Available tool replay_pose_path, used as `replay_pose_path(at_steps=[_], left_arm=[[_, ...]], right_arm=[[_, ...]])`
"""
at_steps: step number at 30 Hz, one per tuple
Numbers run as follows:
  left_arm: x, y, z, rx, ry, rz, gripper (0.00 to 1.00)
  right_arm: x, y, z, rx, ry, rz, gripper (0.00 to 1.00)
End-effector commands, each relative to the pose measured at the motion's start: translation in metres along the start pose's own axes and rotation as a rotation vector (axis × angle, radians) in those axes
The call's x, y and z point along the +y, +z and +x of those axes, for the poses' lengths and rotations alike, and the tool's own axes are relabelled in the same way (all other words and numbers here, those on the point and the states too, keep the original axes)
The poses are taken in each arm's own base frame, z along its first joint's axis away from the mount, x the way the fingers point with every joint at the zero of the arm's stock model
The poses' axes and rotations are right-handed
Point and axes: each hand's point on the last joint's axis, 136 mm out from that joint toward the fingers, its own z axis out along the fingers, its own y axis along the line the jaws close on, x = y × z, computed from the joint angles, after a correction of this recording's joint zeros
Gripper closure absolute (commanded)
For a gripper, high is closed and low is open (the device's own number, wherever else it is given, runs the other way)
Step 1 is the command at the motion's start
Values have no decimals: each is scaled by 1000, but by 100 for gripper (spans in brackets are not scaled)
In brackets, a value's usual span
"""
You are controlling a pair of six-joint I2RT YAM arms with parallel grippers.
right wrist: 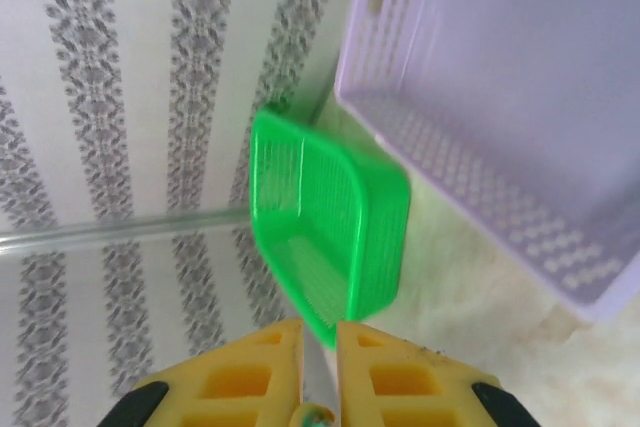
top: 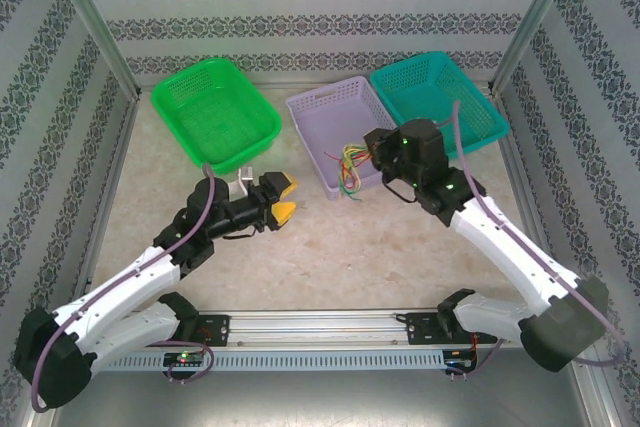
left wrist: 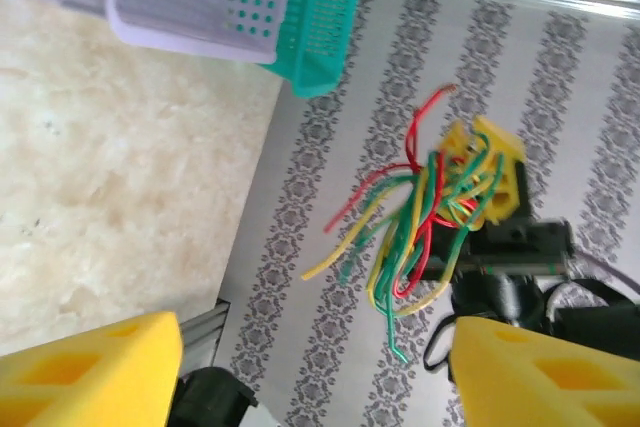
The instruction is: Untangle the cables
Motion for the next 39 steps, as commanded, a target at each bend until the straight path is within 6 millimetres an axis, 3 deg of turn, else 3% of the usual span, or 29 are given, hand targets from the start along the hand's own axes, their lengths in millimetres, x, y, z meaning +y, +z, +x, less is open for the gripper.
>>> replay_pose_path(at_steps=[1, 5, 9, 12, 19, 26, 29, 33, 39], left_arm=[[-18, -9, -5, -22, 207, -123, 26], [-53, 14, 13, 96, 503, -214, 25], [-49, 45, 34, 161, 749, -307, 23], [-45, 64, 46, 158, 795, -275, 20], [-51, 89, 74, 160, 934, -248, 15], [-44, 92, 89, 155, 1069, -330, 13], [-39, 94, 86, 136, 1092, -360, 3], [-43, 103, 88, 139, 1119, -353, 5], [-18, 128, 87, 193, 1152, -437, 18]], right_arm=[[-24, -22, -6, -21, -248, 178, 100], [-22, -29, -8, -11, -322, 262, 100], [-20, -30, -1, 15, -311, 301, 100], [-19, -33, 3, 20, -280, 318, 100], [-21, -34, 10, 47, -222, 348, 100], [-26, -32, 11, 63, -190, 365, 100], [-26, -31, 13, 74, -174, 364, 100], [-27, -29, 13, 86, -142, 361, 100], [-23, -30, 13, 101, -105, 347, 100]])
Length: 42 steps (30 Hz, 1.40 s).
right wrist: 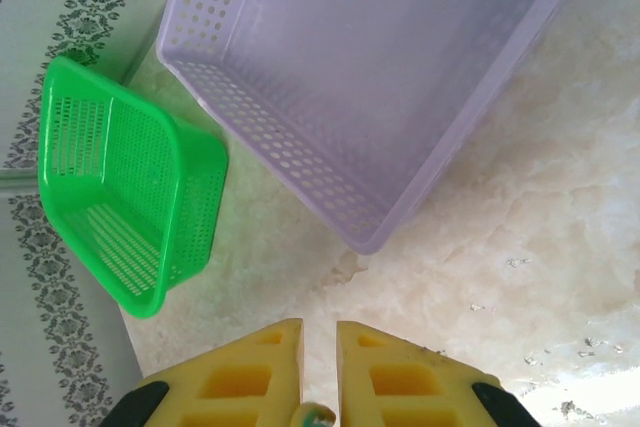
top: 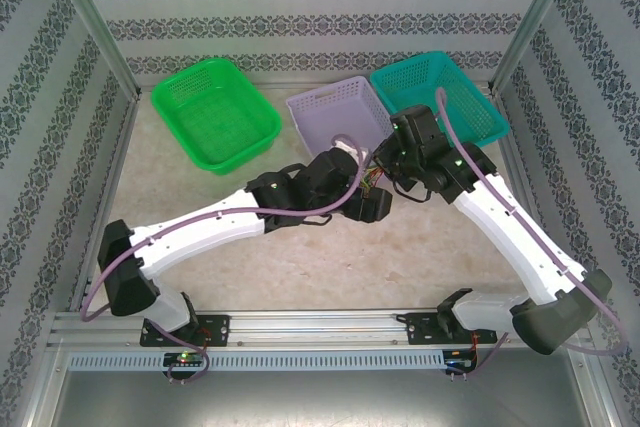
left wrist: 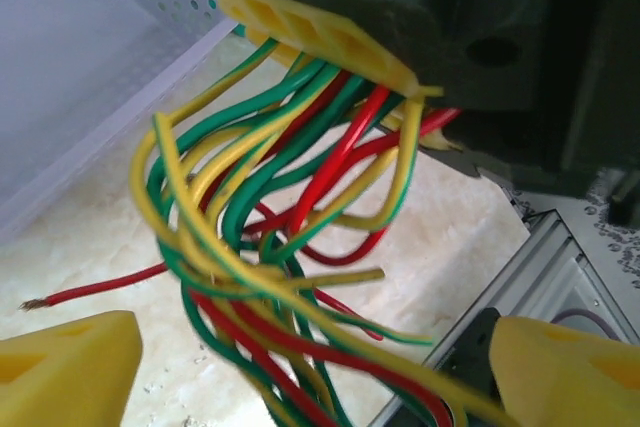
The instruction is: Untangle the cables
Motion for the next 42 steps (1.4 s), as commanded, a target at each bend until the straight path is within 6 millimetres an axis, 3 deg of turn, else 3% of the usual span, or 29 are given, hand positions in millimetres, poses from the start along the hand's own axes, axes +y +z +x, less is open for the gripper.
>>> replay_pose_path(at_steps=[1, 2, 4, 5, 7, 9, 12, 16, 23, 26, 28, 29, 30, 31, 34, 38, 42], left_arm=[[10, 14, 7, 38, 73, -78, 26], [15, 15, 6, 40, 86, -113, 38], [26, 12, 0, 21, 114, -179, 77], [28, 8, -3, 5, 114, -187, 90], [25, -4, -5, -20, 122, -133, 100], [13, -14, -1, -7, 147, -11, 100], [-13, -35, 18, 75, 146, 297, 100], [-17, -62, 31, 180, 51, 532, 100], [-24, -70, 40, 353, -49, 747, 100], [-18, -67, 38, 365, -58, 726, 100], [-10, -65, 30, 315, -63, 667, 100], [-7, -64, 26, 289, -67, 636, 93], [-2, -62, 20, 259, -79, 592, 73], [3, -60, 16, 232, -99, 547, 61], [10, -63, 1, 116, -139, 440, 43], [14, -68, -14, -19, -185, 317, 26], [2, -52, -18, -51, -170, 245, 21]], right_arm=[[9, -7, 0, 21, 35, -32, 100], [8, -8, 0, 21, 38, -29, 100], [2, -12, -5, 3, 33, -17, 100], [-2, -13, -9, -10, 24, -11, 100], [-9, -15, -21, -43, -12, -7, 100], [-8, -14, -34, -77, -82, -53, 100], [11, -15, -53, -93, -199, -229, 100], [29, -24, -66, -27, -332, -328, 100], [48, -22, -52, 53, -570, -401, 100], [40, -22, -52, 37, -632, -391, 100], [27, -19, -63, 9, -566, -338, 100], [23, -17, -66, 11, -518, -325, 100], [18, -15, -69, 4, -459, -301, 100], [13, -14, -73, -9, -396, -279, 100], [-6, -10, -77, -46, -217, -189, 100], [-23, -5, -65, -62, -97, -88, 100], [-32, 0, -49, -61, -10, -31, 100]])
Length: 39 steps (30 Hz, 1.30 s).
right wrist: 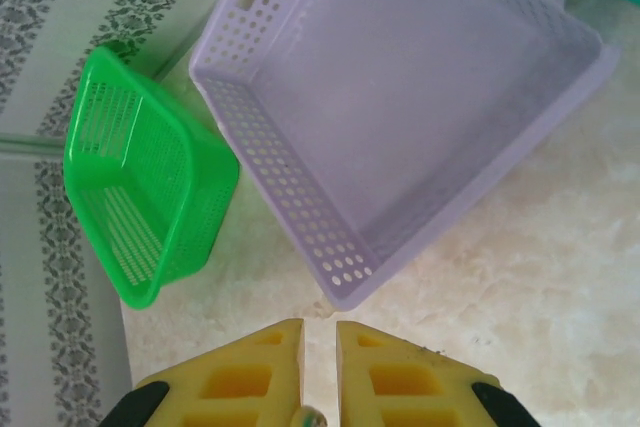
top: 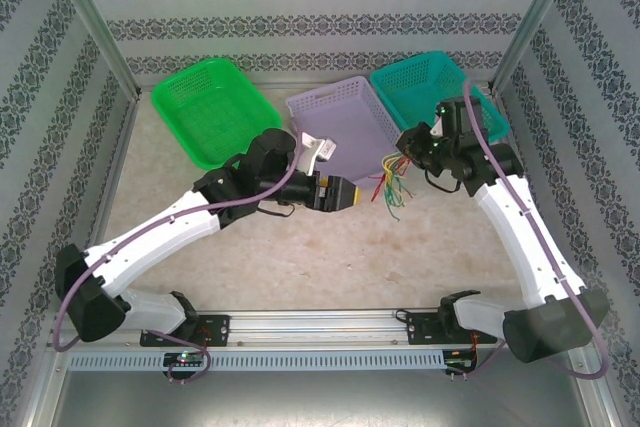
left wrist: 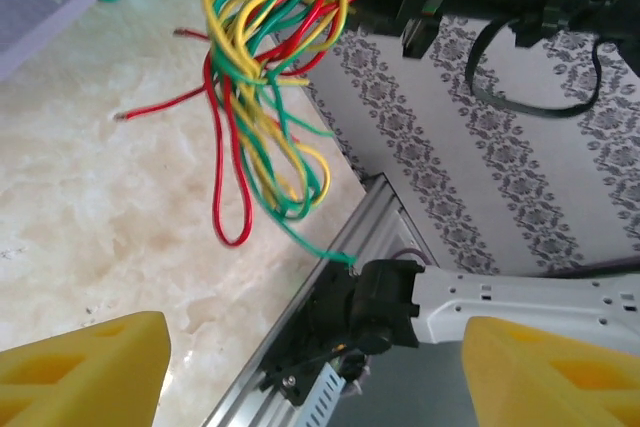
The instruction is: Untangle the cables
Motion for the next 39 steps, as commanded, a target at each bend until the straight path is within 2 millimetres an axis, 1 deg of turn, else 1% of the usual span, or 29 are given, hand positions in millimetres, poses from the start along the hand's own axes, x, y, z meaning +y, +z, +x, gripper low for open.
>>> replay_pose_path(at_steps=[1, 2, 4, 7, 9, 11, 13, 15, 17, 19, 21, 22, 23, 24, 25, 26, 27, 29, 31, 33, 35, 37, 39], left_arm=[[7, 20, -10, -61, -3, -132, 21], [8, 27, -8, -47, 13, -165, 19], [10, 40, -2, -16, 72, -231, 11], [10, 50, 0, -18, 211, -342, 6], [10, 57, 0, -8, 312, -406, 6], [24, 62, 3, 27, 404, -534, 6], [41, 60, 5, 53, 495, -687, 6], [53, 56, 3, 58, 586, -806, 7], [57, 61, 4, 75, 655, -842, 8], [62, 66, 3, 84, 698, -875, 11], [68, 66, -4, 65, 727, -939, 18], [71, 65, -8, 55, 738, -960, 23], [72, 63, -12, 47, 736, -969, 32], [72, 61, -16, 38, 725, -963, 46], [70, 59, -19, 30, 710, -938, 68], [67, 55, -22, 11, 696, -915, 88], [64, 51, -25, -5, 688, -892, 99], [50, 42, -26, -28, 669, -762, 100], [33, 38, -16, 3, 610, -532, 100], [14, 30, -7, 50, 475, -243, 100], [-4, 18, 3, 125, 316, 29, 100], [-19, 9, 16, 223, 216, 206, 100], [-27, 5, 32, 325, 154, 306, 100]], right_arm=[[-16, -3, 4, -64, 153, 96, 100], [-17, -3, 7, -63, 174, 113, 100], [-15, -3, 11, -62, 202, 132, 100], [-11, -1, 22, -35, 255, 151, 100], [-10, 0, 27, -18, 289, 154, 100], [-9, 2, 31, -4, 322, 147, 100], [-9, 3, 34, 9, 352, 143, 100], [-8, 3, 37, 28, 374, 134, 100], [-7, 4, 42, 51, 399, 124, 100], [-7, 4, 47, 68, 427, 116, 100], [-7, 3, 50, 77, 447, 104, 100], [-8, 2, 51, 80, 449, 104, 100], [-9, 1, 51, 79, 450, 104, 100], [-10, -1, 51, 79, 449, 105, 100], [-11, -2, 51, 76, 447, 105, 100], [-12, -3, 51, 72, 439, 103, 100], [-14, -4, 50, 67, 424, 103, 100], [-20, -6, 43, 43, 388, 100, 100], [-17, -7, 30, 12, 327, 43, 100], [-5, -5, 13, 9, 230, -55, 100], [9, -10, -3, 0, 67, -128, 100], [17, -19, -16, -31, -96, -149, 100], [34, -27, -23, -30, -221, -234, 100]])
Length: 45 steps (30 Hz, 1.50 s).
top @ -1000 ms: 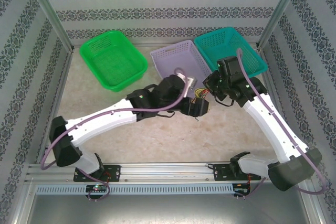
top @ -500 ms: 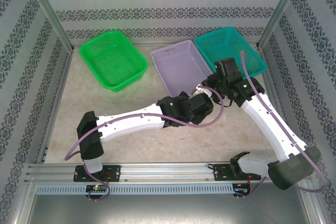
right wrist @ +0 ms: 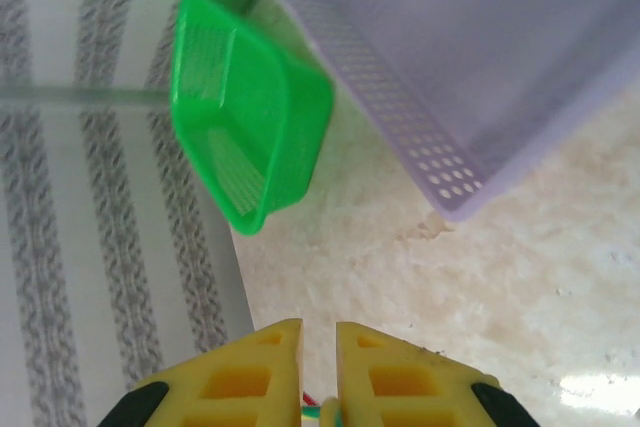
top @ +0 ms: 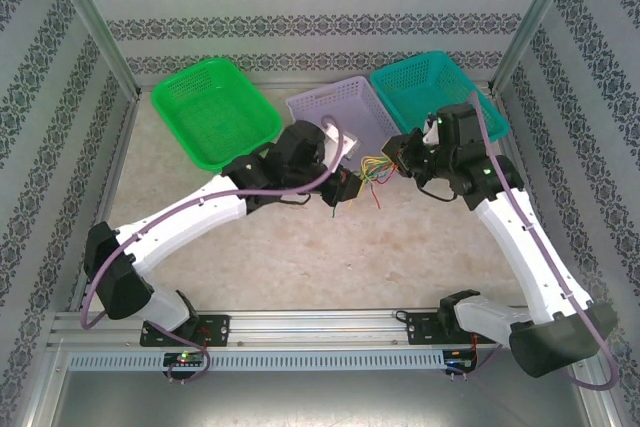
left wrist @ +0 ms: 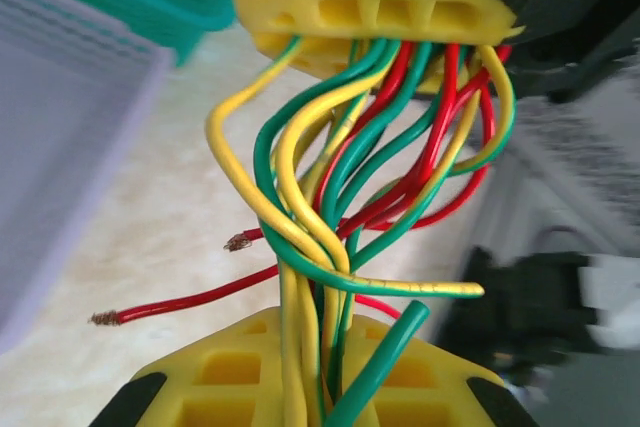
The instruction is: Untangle the cables
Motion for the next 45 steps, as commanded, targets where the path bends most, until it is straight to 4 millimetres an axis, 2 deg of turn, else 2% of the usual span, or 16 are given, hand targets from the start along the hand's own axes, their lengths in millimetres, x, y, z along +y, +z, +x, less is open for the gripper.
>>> replay_pose_path(at_steps=[1, 3, 9, 14, 15, 16, 17, 20, 24, 28, 31, 33, 38, 42, 44, 45], left_arm=[[-68, -29, 39, 219, -156, 436, 100], [-74, -30, 47, 252, -194, 496, 100], [-80, -34, 52, 285, -247, 583, 100], [-66, -31, 48, 246, -262, 489, 100], [-57, -30, 43, 216, -267, 418, 91], [-50, -30, 38, 187, -278, 355, 72], [-44, -31, 30, 144, -296, 303, 59], [-36, -39, 5, 5, -361, 221, 40], [-24, -52, -22, -154, -478, 144, 31], [-25, -34, -27, -133, -501, 112, 27], [-26, -12, -24, -73, -464, 57, 26], [-26, -2, -31, -74, -433, 30, 26], [-8, 20, -32, -54, -390, -44, 33], [10, 29, -24, -48, -359, -115, 55], [19, 29, -21, -47, -338, -153, 74], [23, 28, -19, -47, -330, -173, 89]], right_arm=[[14, -17, -48, -138, -347, -31, 100], [26, -20, -50, -129, -440, -63, 100], [32, -23, -54, -137, -620, -118, 100], [27, -24, -57, -179, -564, -178, 100], [20, -24, -60, -197, -520, -148, 100], [12, -24, -63, -221, -472, -113, 100], [4, -25, -65, -243, -413, -83, 100], [-1, -31, -60, -308, -349, -57, 100], [-10, -32, -53, -317, -280, -6, 100], [-10, -29, -45, -300, -241, 26, 100], [-4, -22, -38, -275, -216, 20, 100], [4, -17, -31, -253, -220, 8, 100], [15, -7, -19, -204, -194, -32, 100], [19, -2, -11, -155, -153, -67, 100], [21, 0, -7, -125, -137, -79, 100], [22, 1, -5, -111, -132, -87, 100]])
